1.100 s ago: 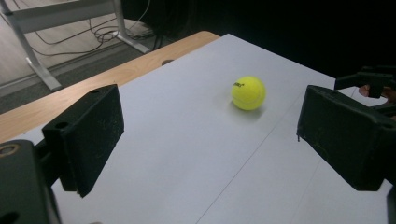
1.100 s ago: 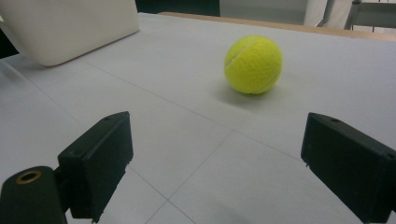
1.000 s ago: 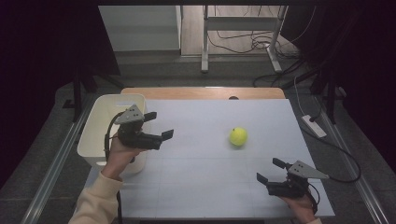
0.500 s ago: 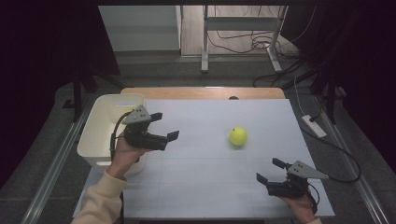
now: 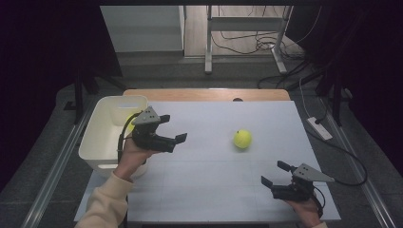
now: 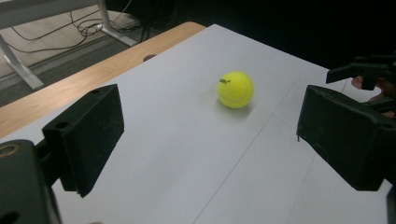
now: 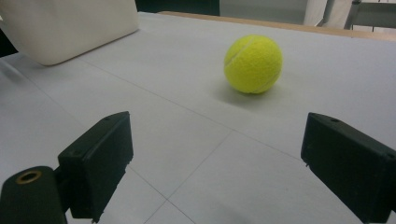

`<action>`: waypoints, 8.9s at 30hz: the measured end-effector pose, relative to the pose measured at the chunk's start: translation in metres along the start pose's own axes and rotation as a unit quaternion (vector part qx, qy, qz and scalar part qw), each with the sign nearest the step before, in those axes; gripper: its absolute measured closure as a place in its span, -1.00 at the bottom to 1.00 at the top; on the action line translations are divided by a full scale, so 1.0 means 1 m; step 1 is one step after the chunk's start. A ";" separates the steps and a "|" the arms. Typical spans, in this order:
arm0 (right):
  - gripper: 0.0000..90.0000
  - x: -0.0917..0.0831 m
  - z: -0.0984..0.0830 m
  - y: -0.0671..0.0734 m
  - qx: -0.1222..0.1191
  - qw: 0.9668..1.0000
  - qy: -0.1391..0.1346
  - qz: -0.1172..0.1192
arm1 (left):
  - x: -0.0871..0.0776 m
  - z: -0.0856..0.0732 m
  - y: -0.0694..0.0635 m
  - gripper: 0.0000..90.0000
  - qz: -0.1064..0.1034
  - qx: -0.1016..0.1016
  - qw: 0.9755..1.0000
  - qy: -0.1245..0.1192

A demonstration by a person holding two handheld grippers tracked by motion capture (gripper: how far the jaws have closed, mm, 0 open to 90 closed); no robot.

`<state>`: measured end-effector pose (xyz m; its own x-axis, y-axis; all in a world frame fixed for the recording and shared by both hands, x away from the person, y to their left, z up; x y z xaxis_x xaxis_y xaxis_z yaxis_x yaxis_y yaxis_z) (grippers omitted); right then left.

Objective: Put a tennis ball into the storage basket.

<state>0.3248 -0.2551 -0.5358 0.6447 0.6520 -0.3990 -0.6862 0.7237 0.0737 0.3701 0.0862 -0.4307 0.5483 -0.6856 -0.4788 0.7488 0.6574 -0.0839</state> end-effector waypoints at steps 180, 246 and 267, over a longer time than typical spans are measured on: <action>-0.80 -0.003 0.001 -0.001 0.004 1.000 -0.005 -0.003 | 0.202 0.018 -0.052 -0.84 -0.083 0.030 0.987 0.132; -0.80 -0.003 -0.001 -0.004 0.009 1.000 -0.004 -0.002 | 0.263 -0.003 -0.045 -0.83 -0.078 0.018 0.982 0.169; -0.80 -0.003 -0.001 -0.005 0.010 1.000 -0.004 -0.003 | 0.270 -0.010 -0.049 -0.39 -0.087 0.025 0.980 0.178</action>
<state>0.3257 -0.2609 -0.5357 0.6521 0.6490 -0.3918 -0.6752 0.7322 0.0890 0.4776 -0.1278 -0.5650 0.2524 -0.6272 -0.7368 0.8412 0.5185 -0.1532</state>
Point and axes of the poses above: each handheld gripper's, and its own axes: x roughly forward along the jaws, z roughly out of its top, y roughly to its left, the point moved 9 cm from there along x, roughly forward along the jaws, and after that the axes turned 2 degrees about y, right-handed, at the moved point
